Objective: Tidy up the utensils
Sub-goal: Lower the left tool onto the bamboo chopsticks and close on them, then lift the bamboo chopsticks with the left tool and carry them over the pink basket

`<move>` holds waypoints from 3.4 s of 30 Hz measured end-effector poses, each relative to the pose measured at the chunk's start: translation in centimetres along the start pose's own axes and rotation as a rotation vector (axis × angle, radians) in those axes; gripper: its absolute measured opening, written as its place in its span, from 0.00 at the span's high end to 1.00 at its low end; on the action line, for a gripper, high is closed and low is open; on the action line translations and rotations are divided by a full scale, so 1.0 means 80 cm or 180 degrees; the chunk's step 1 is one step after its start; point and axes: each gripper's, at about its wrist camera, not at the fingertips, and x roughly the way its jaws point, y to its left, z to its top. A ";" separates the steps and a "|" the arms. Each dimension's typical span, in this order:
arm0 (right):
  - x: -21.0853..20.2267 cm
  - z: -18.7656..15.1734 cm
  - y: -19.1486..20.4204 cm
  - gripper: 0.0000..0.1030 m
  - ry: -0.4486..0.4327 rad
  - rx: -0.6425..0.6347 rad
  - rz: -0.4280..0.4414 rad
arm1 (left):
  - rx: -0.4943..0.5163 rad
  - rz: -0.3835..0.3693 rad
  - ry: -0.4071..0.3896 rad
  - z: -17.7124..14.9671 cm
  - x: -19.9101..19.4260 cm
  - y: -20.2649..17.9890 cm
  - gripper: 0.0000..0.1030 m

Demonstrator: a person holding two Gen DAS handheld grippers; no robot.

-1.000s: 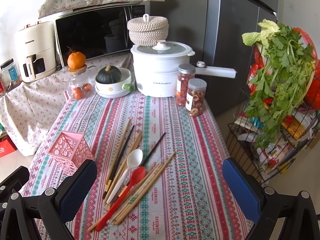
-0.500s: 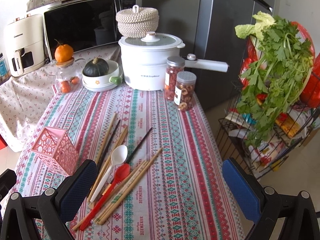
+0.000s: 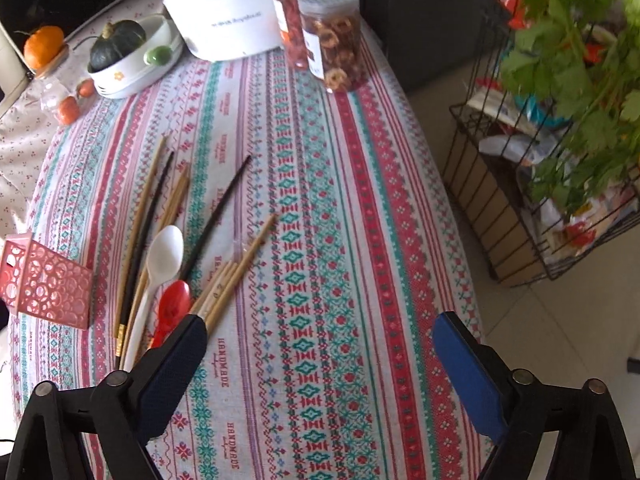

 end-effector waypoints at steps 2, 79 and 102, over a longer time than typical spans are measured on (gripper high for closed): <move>0.015 0.002 -0.015 0.19 0.0103 0.0091 0.0049 | -0.0127 -0.0037 0.0241 0.030 0.040 0.007 0.45; 0.063 0.052 0.066 0.97 -0.0394 0.0182 0.0170 | -0.0658 -0.0422 -0.2049 -0.088 -0.187 0.173 0.95; -0.167 0.014 0.157 0.97 -0.2147 -0.0400 0.0885 | -0.0715 -0.0061 -0.2295 -0.052 -0.147 0.199 0.95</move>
